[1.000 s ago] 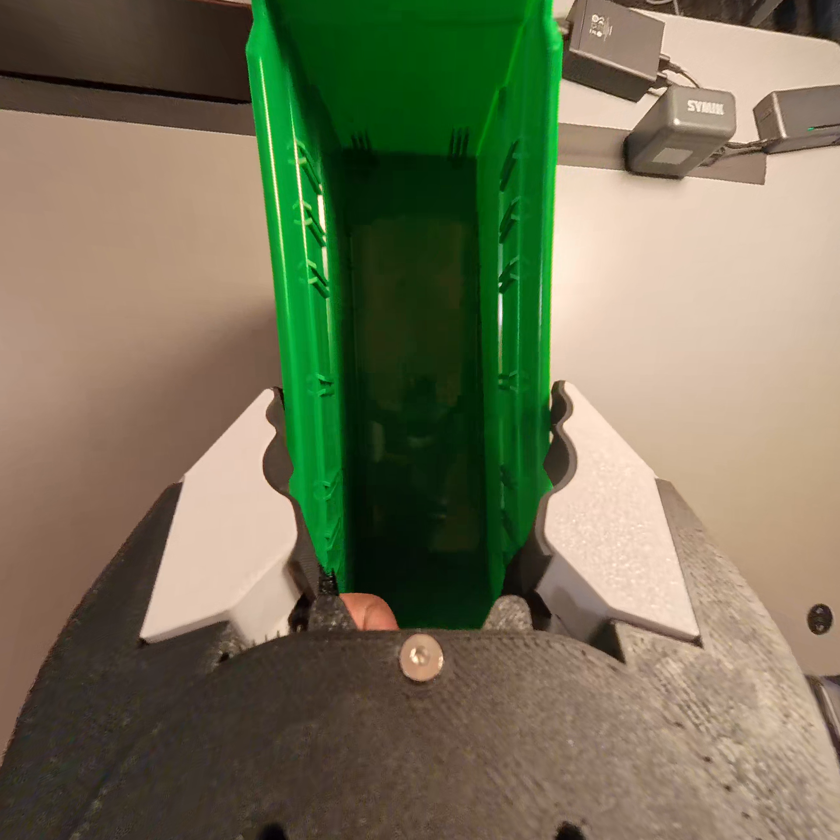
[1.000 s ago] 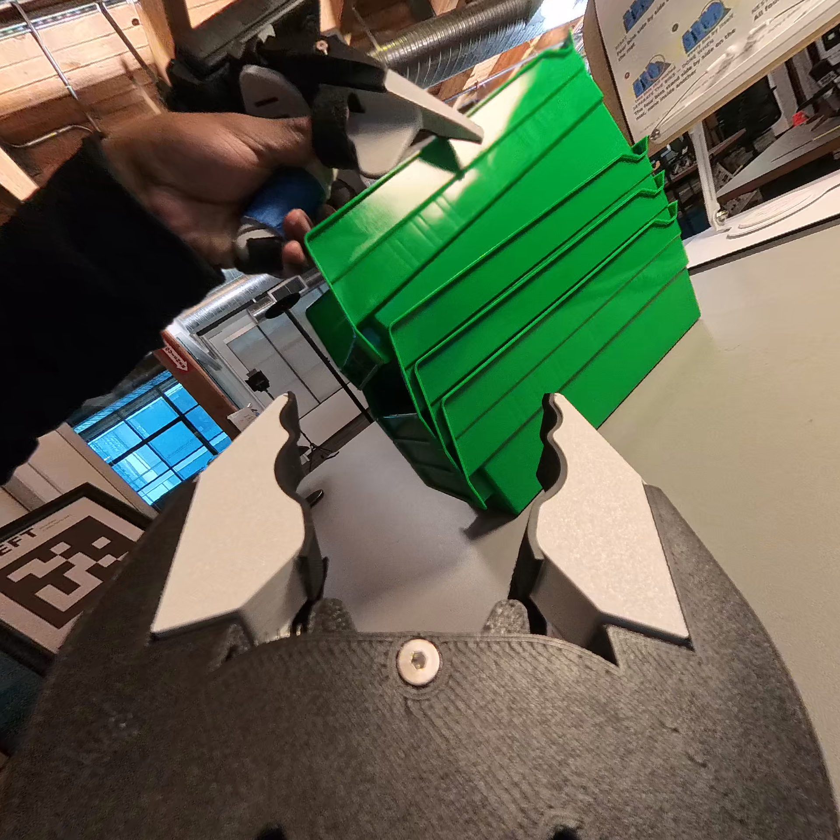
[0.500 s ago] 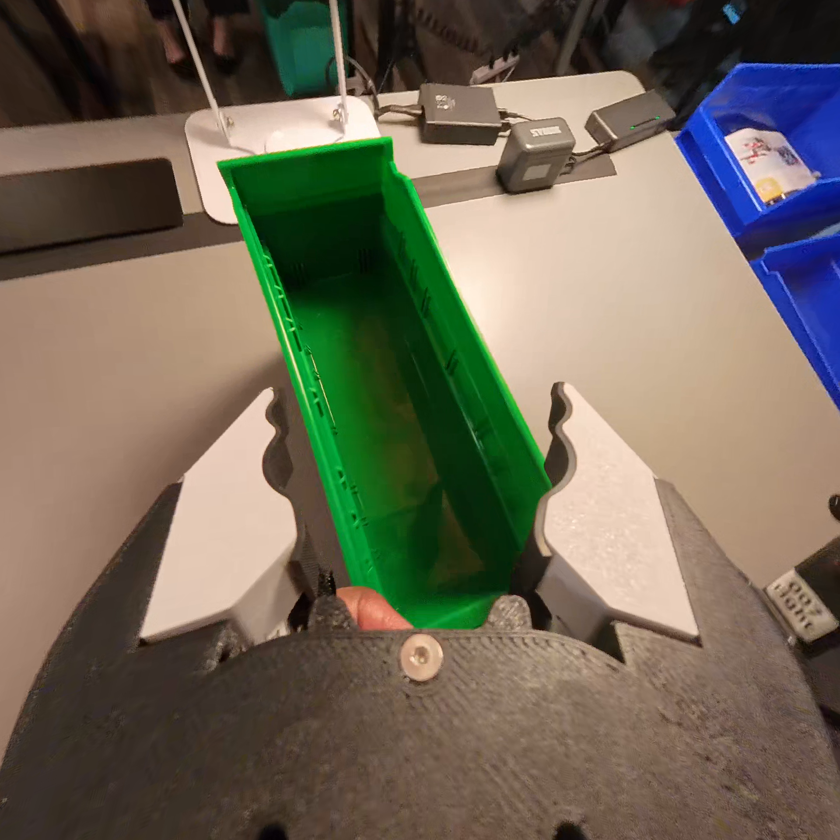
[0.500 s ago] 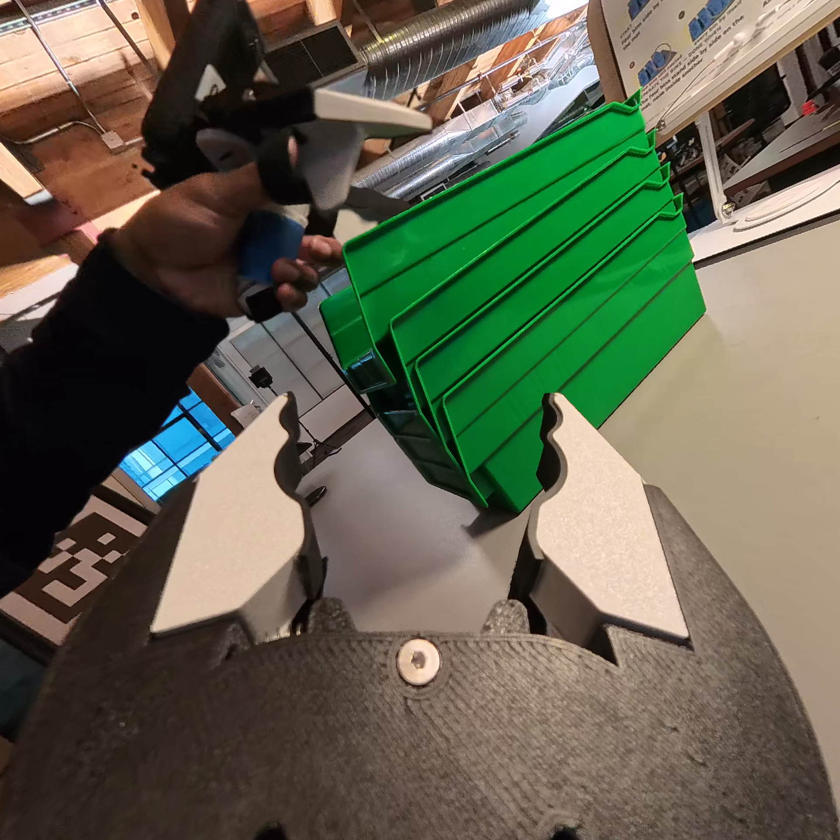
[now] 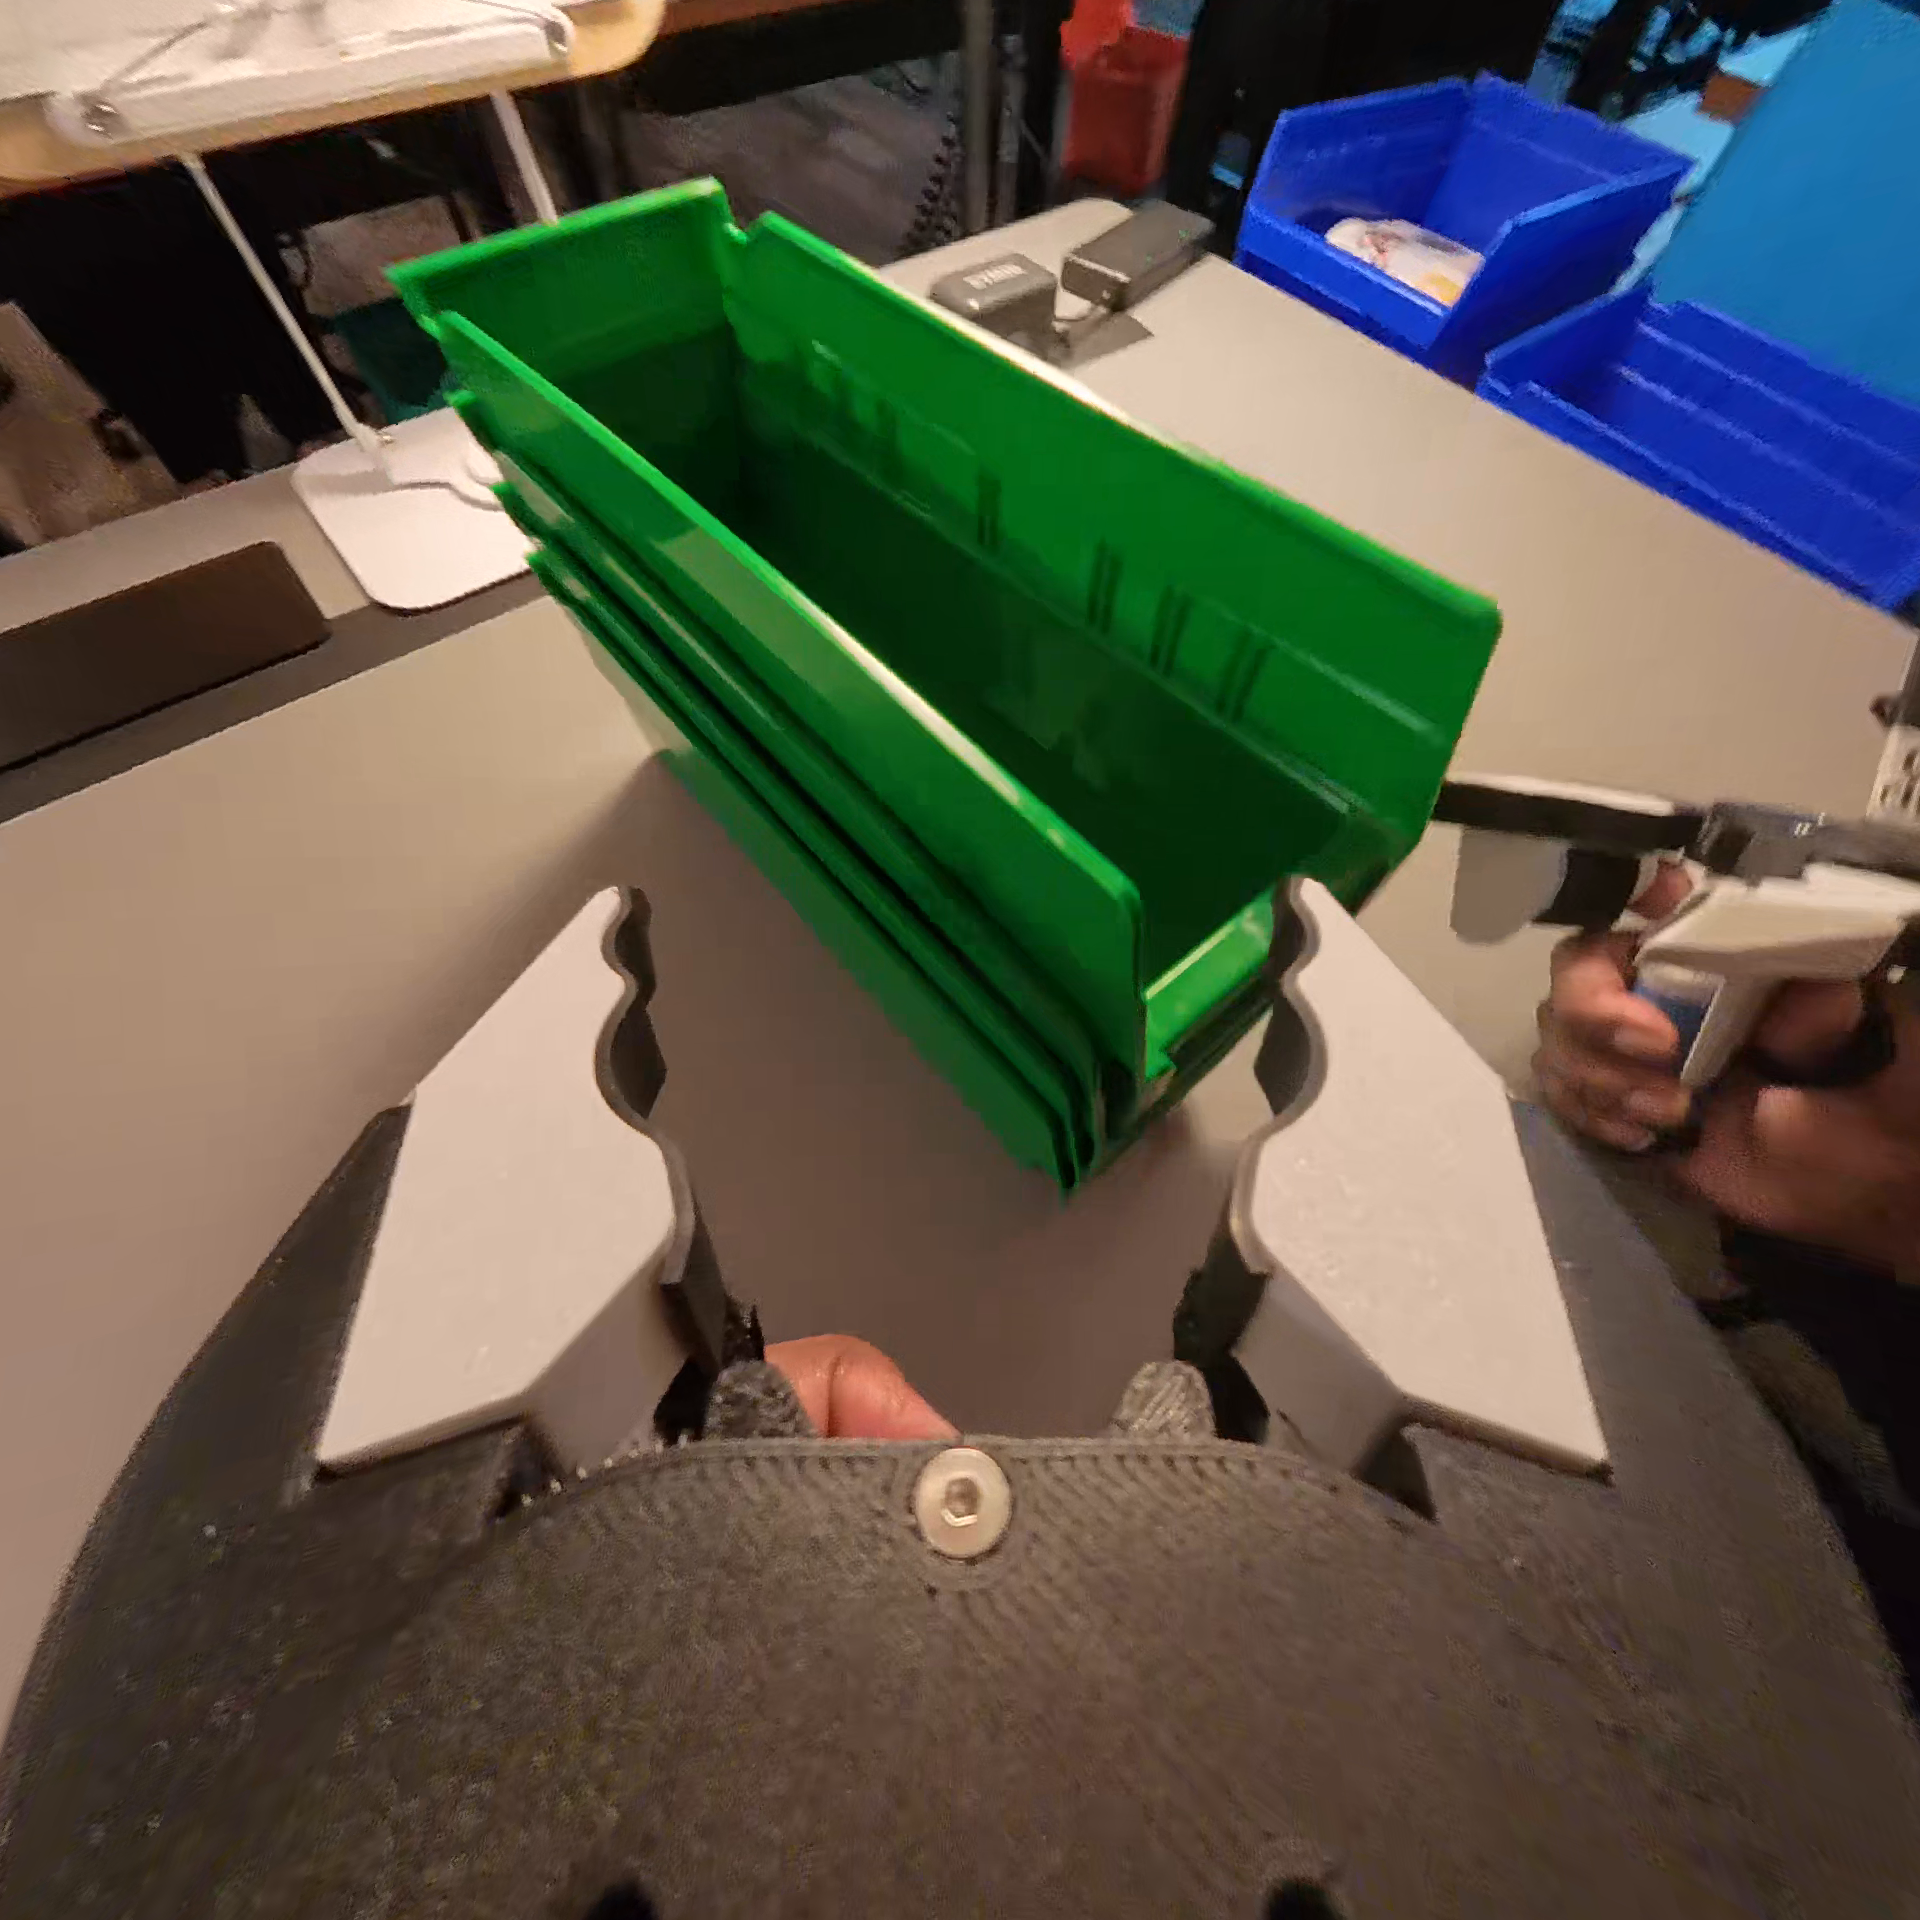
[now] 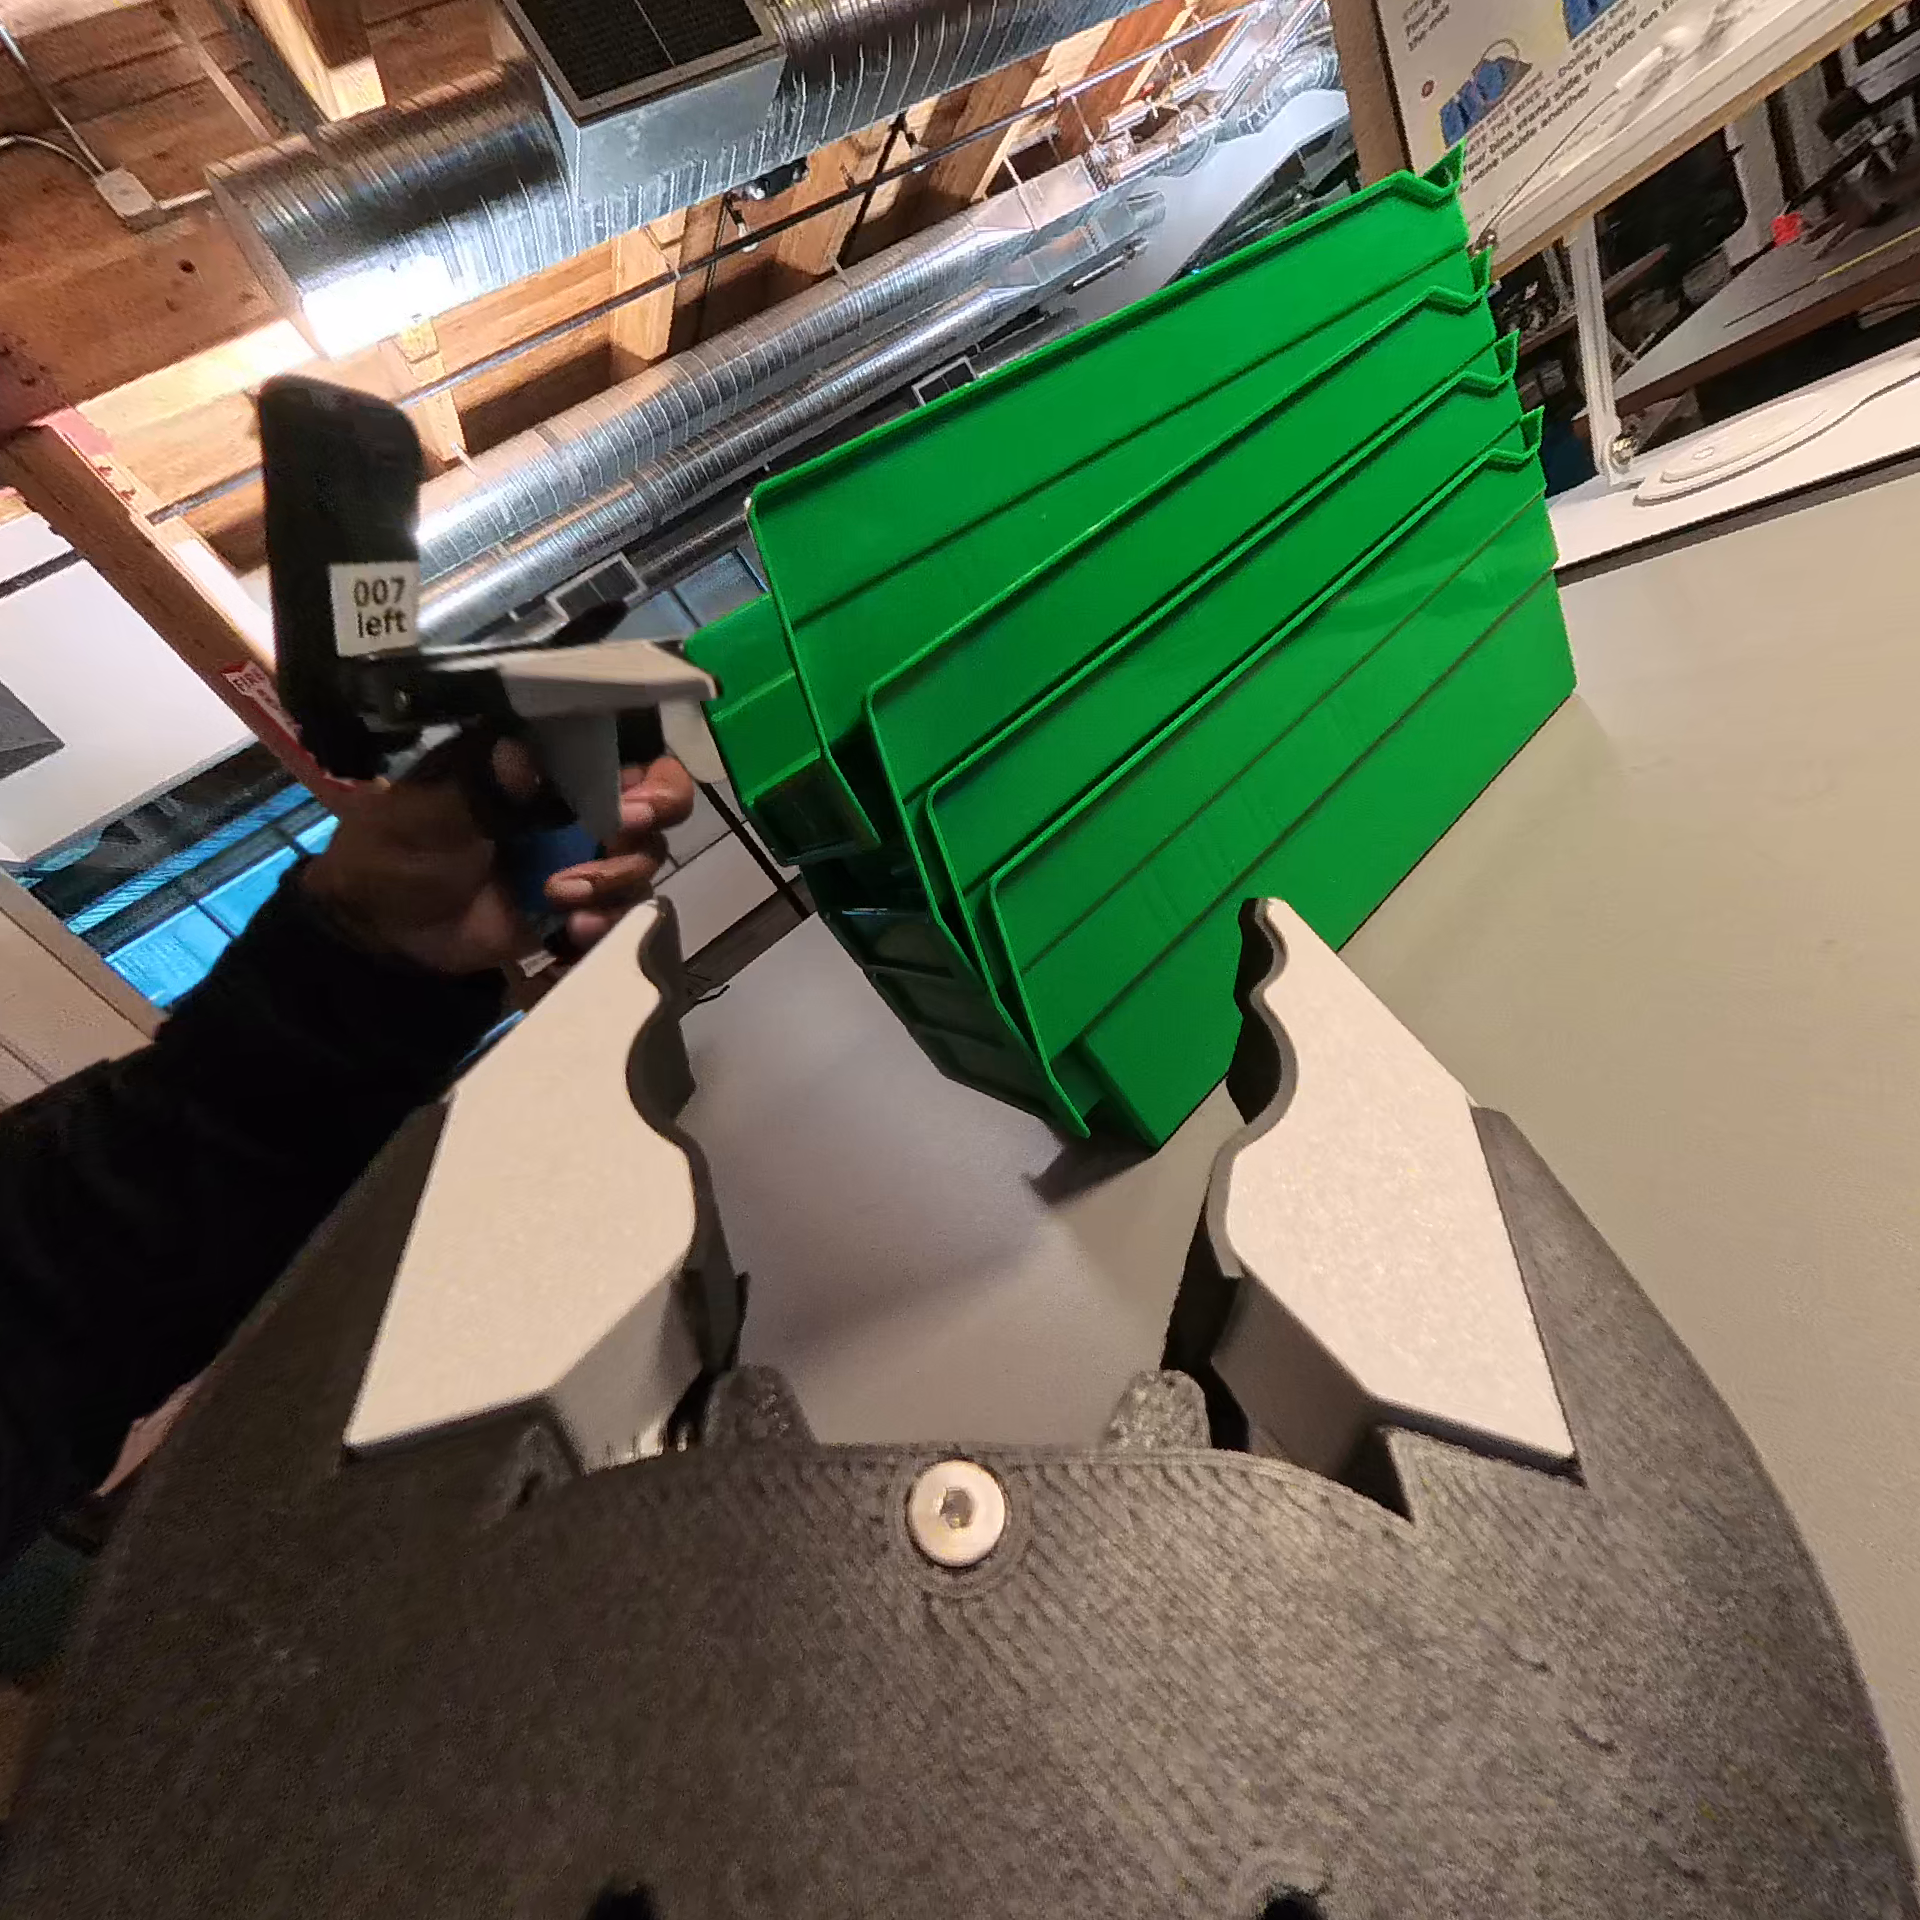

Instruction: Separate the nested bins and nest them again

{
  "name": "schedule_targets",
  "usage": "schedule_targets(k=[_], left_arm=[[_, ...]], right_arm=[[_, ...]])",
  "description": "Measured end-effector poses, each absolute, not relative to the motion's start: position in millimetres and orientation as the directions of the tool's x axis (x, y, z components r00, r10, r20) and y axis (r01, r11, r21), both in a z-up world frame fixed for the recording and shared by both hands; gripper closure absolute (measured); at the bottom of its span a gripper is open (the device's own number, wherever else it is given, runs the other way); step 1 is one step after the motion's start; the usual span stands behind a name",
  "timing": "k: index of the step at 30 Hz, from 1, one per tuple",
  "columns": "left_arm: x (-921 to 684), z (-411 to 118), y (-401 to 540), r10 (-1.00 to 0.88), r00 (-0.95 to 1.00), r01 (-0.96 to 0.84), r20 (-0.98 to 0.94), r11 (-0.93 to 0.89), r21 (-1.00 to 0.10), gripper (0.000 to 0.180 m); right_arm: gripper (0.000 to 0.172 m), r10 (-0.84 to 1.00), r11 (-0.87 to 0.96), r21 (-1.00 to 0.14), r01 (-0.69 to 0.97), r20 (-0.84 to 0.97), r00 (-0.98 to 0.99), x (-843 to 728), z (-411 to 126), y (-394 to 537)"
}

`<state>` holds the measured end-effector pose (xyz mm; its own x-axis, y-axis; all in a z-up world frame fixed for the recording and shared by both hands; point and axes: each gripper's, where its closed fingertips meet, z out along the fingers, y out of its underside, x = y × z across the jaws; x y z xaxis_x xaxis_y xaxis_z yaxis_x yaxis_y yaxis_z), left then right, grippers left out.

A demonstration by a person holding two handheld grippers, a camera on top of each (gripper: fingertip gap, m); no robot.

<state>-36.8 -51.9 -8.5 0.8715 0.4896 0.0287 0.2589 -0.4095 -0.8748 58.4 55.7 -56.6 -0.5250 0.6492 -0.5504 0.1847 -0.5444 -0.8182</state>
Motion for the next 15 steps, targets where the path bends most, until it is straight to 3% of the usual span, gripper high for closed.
schedule_targets(k=[8,15], left_arm=[[-47,-56,-40,0.504,0.864,0.269,0.014,-0.437,-0.858,0.066],[-35,-25,-37,0.377,0.918,0.231,0.122,-0.258,-0.938,0.06]], right_arm=[[0.065,0.673,-0.517,-0.835,0.189,-0.533,-0.512,57,-59,53],[0.065,0.677,-0.502,-0.84,0.205,-0.529,-0.512,56,-62,50]])
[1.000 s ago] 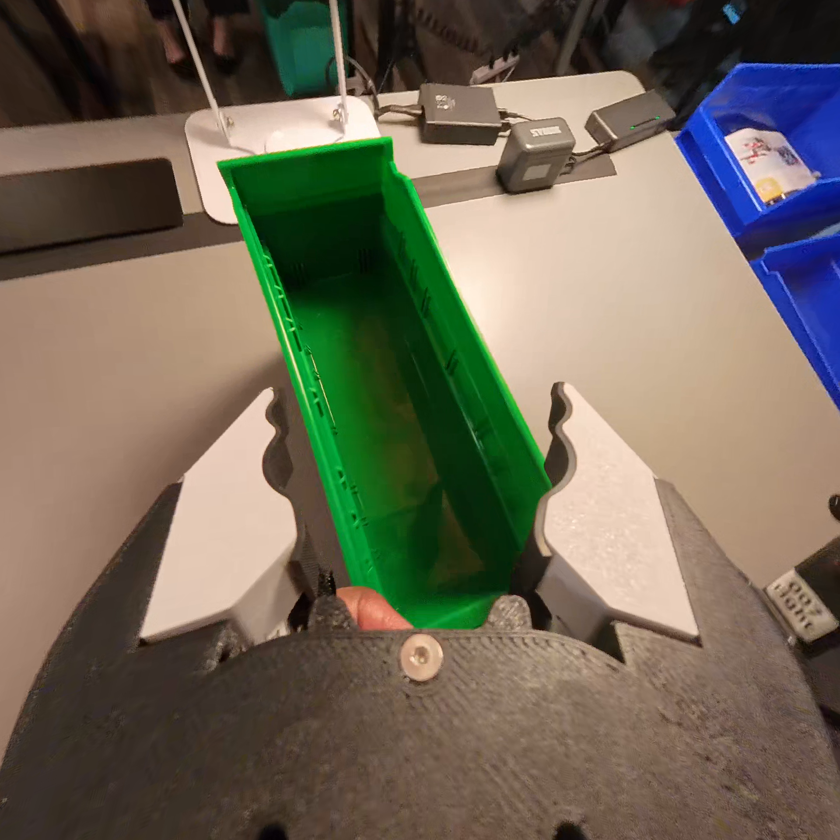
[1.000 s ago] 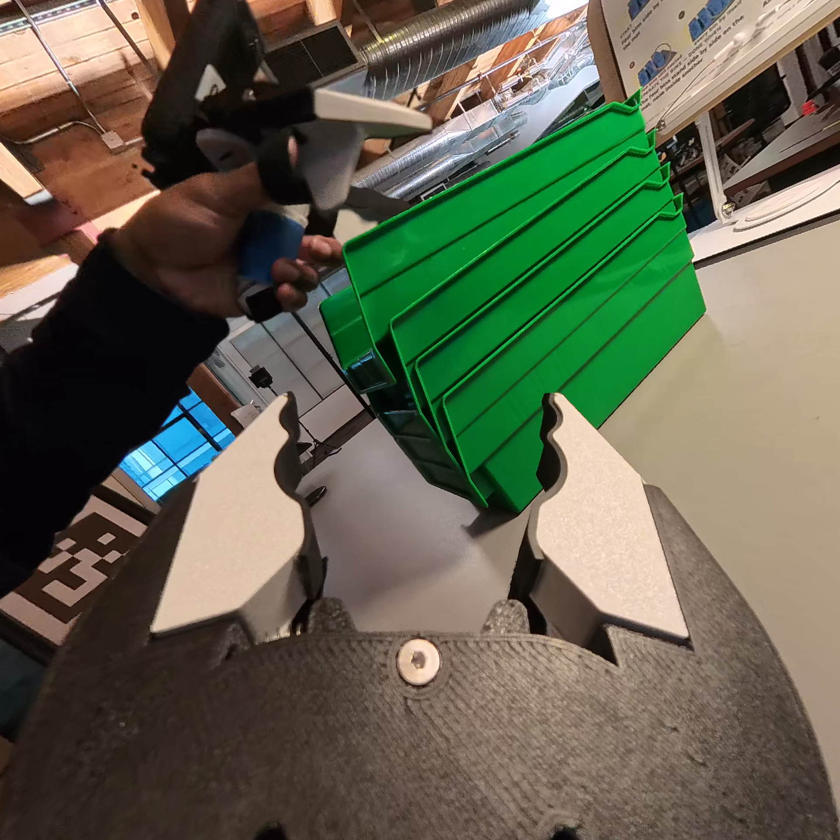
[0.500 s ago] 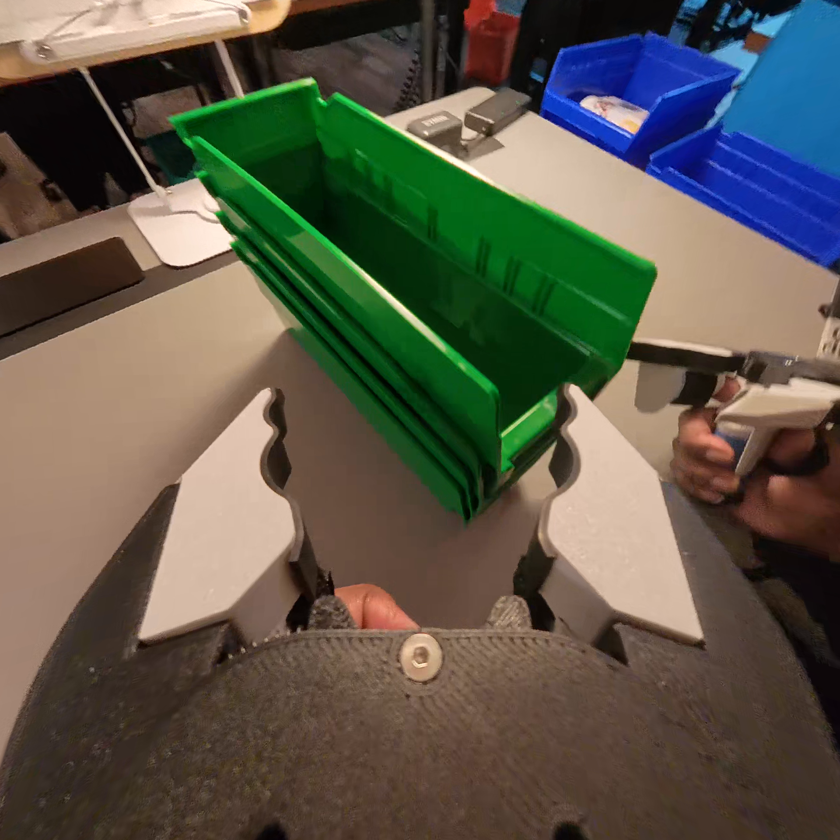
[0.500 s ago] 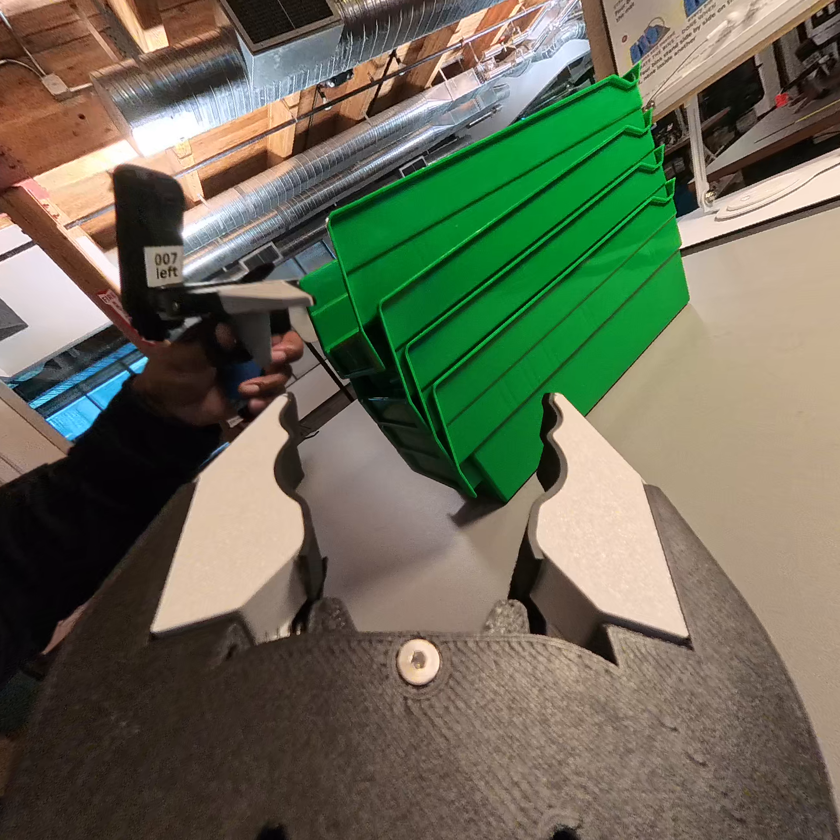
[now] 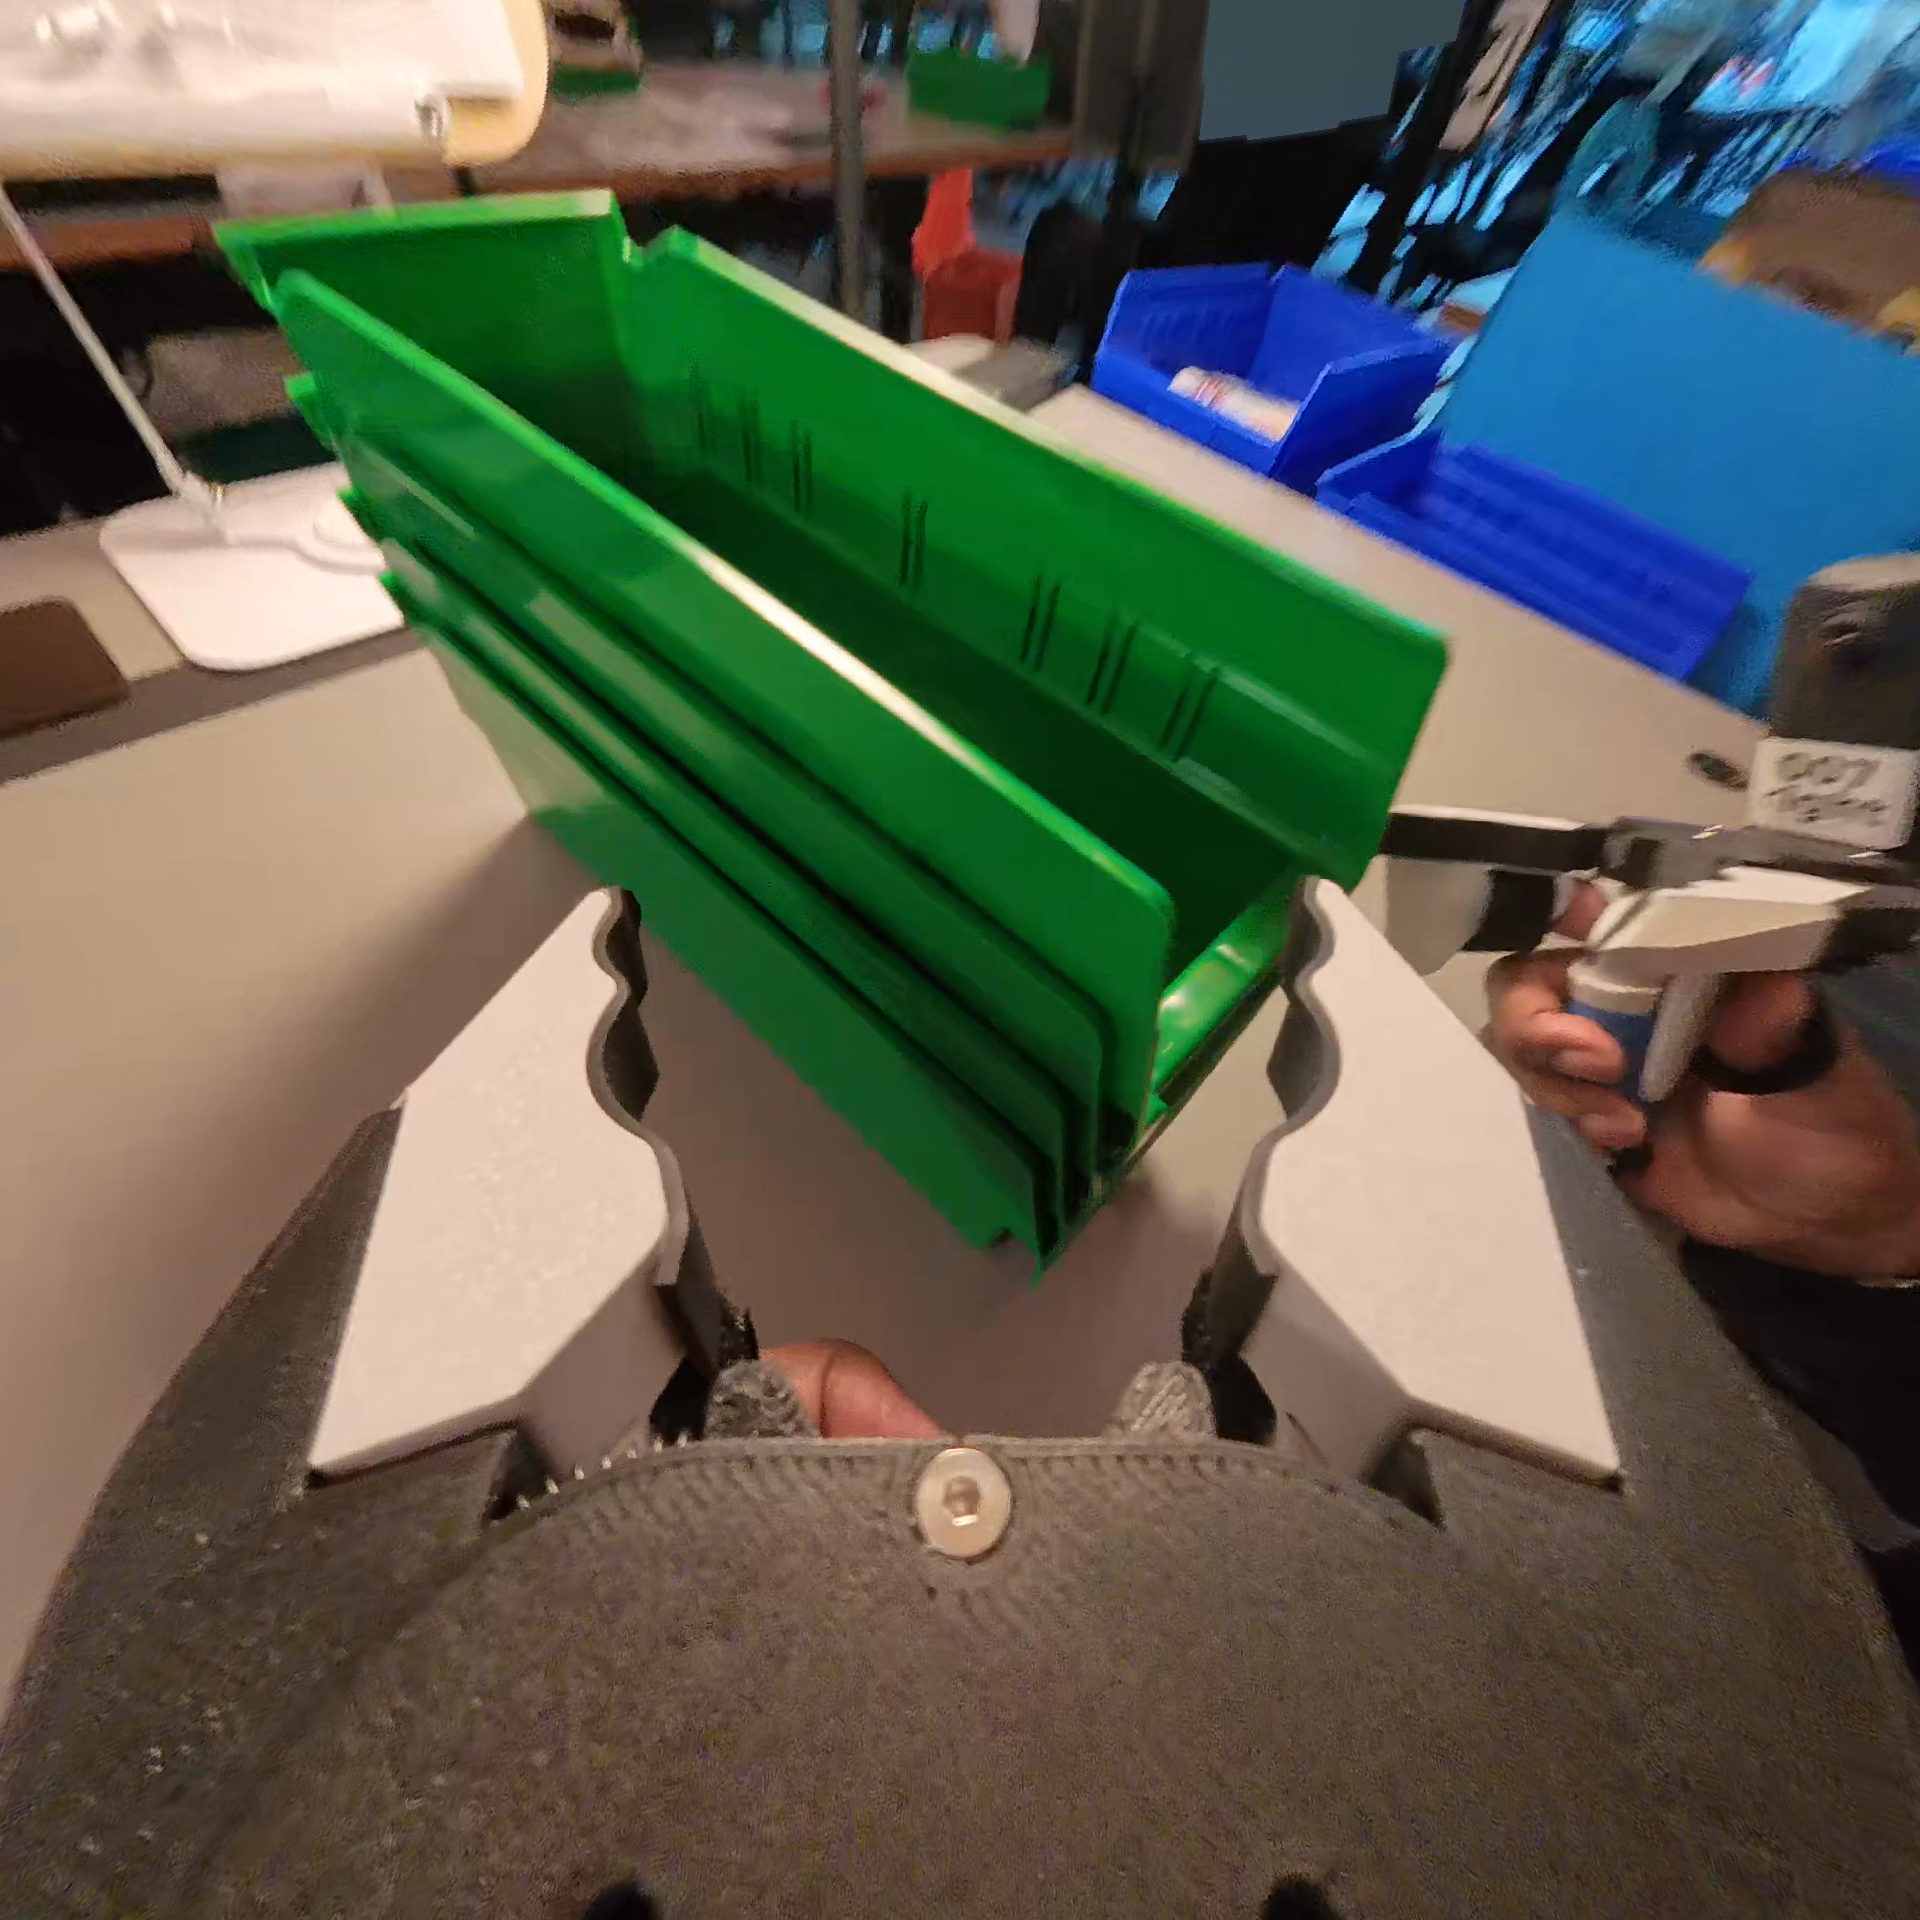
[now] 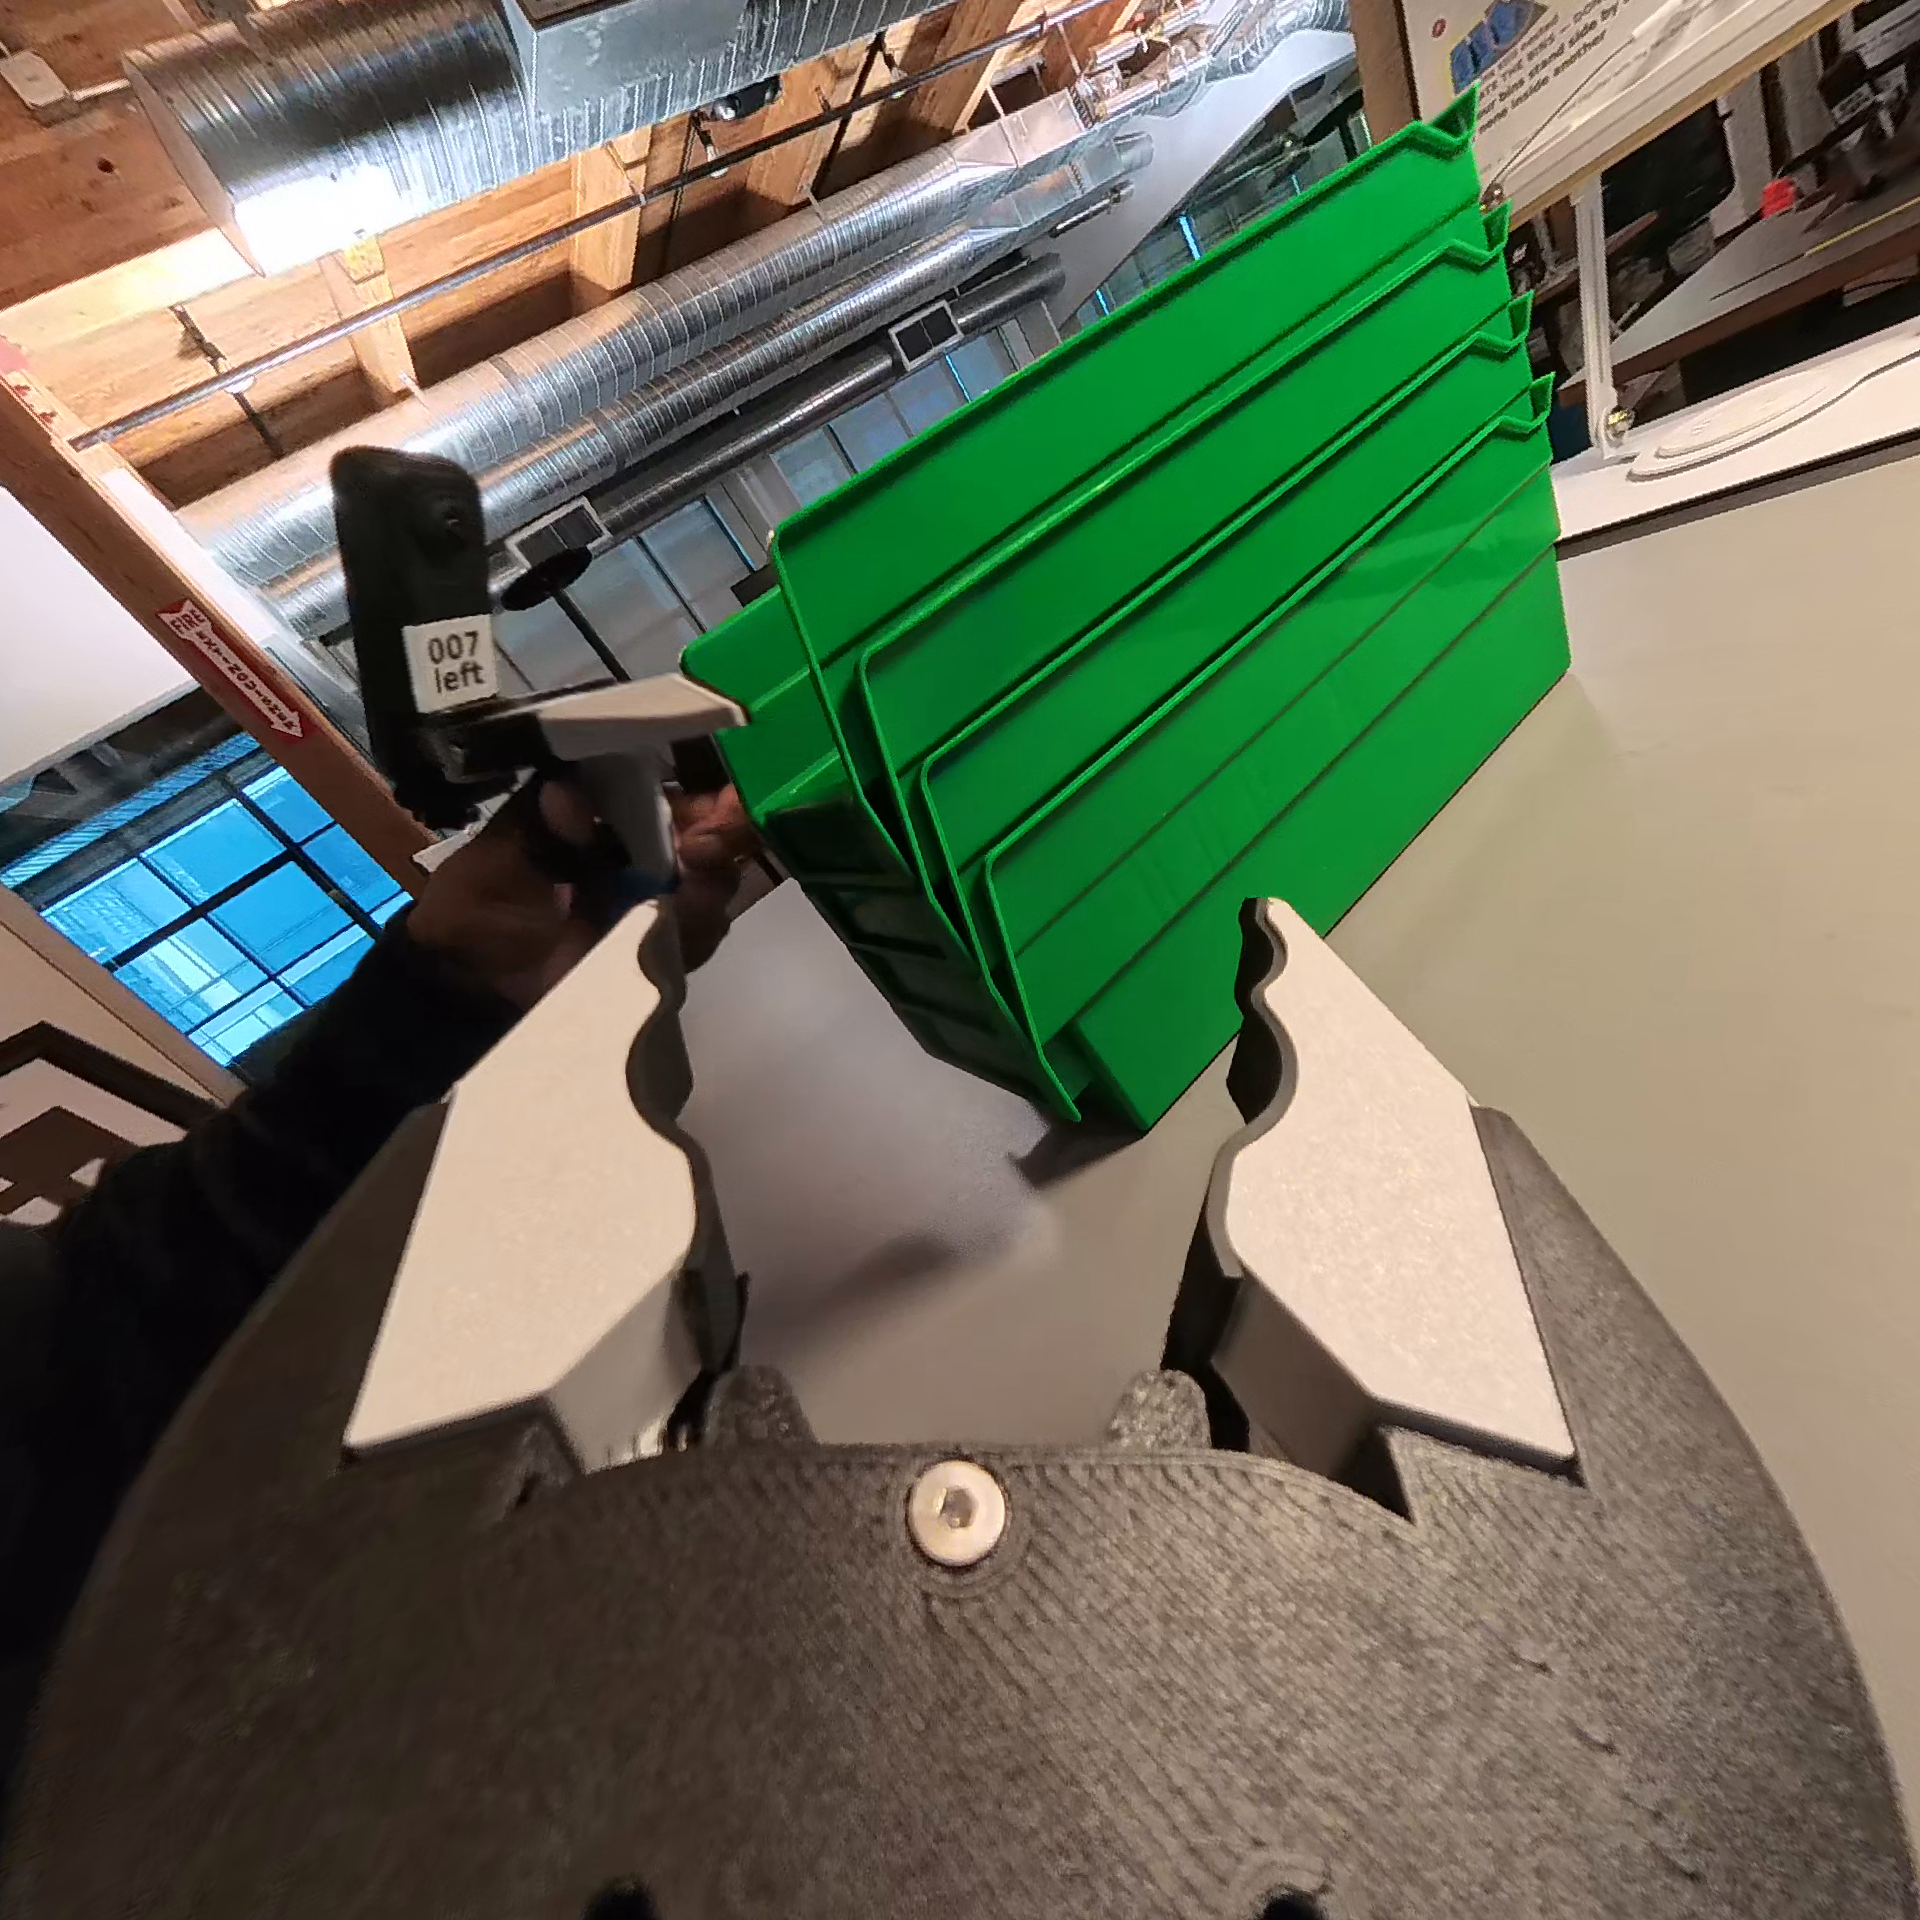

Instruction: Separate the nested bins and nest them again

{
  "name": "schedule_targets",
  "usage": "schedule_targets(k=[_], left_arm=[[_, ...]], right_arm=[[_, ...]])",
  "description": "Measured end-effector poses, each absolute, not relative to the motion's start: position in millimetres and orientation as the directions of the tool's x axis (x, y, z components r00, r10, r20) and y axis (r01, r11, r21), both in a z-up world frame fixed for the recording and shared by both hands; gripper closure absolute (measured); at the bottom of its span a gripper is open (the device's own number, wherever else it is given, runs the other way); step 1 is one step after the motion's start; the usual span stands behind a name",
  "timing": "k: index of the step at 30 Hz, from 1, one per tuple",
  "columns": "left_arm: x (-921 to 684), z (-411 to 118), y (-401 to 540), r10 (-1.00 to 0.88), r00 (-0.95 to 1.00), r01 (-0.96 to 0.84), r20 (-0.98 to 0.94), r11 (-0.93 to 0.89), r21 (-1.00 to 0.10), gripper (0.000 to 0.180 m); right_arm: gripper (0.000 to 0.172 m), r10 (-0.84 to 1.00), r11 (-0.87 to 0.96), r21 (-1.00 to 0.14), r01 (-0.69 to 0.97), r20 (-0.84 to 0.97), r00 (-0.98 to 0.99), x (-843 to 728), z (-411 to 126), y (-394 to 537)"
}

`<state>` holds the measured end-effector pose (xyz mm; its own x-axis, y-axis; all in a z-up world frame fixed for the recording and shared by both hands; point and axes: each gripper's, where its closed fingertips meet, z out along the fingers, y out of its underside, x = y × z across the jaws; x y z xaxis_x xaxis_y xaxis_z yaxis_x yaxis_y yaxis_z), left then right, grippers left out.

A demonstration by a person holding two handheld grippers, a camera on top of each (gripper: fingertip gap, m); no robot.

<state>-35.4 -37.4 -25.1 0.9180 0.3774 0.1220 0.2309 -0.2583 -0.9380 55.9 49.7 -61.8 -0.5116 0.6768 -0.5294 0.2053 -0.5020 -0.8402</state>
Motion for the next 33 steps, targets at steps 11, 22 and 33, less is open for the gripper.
schedule_targets(k=[11,22,33], left_arm=[[-146,6,-99,0.462,0.832,0.251,0.306,0.177,-0.952,0.062],[-249,-81,-78,0.591,0.773,0.246,0.23,0.056,-0.968,0.072],[-236,-99,-82,0.579,0.745,0.39,0.333,0.027,-0.92,0.072]], right_arm=[[0.063,0.649,-0.516,-0.807,0.287,-0.587,-0.484,46,-71,51],[0.035,0.743,-0.429,-0.78,0.456,-0.592,-0.313,3,-12,78],[0.014,0.954,-0.059,-0.566,0.822,-0.273,-0.12,-89,8,48]])
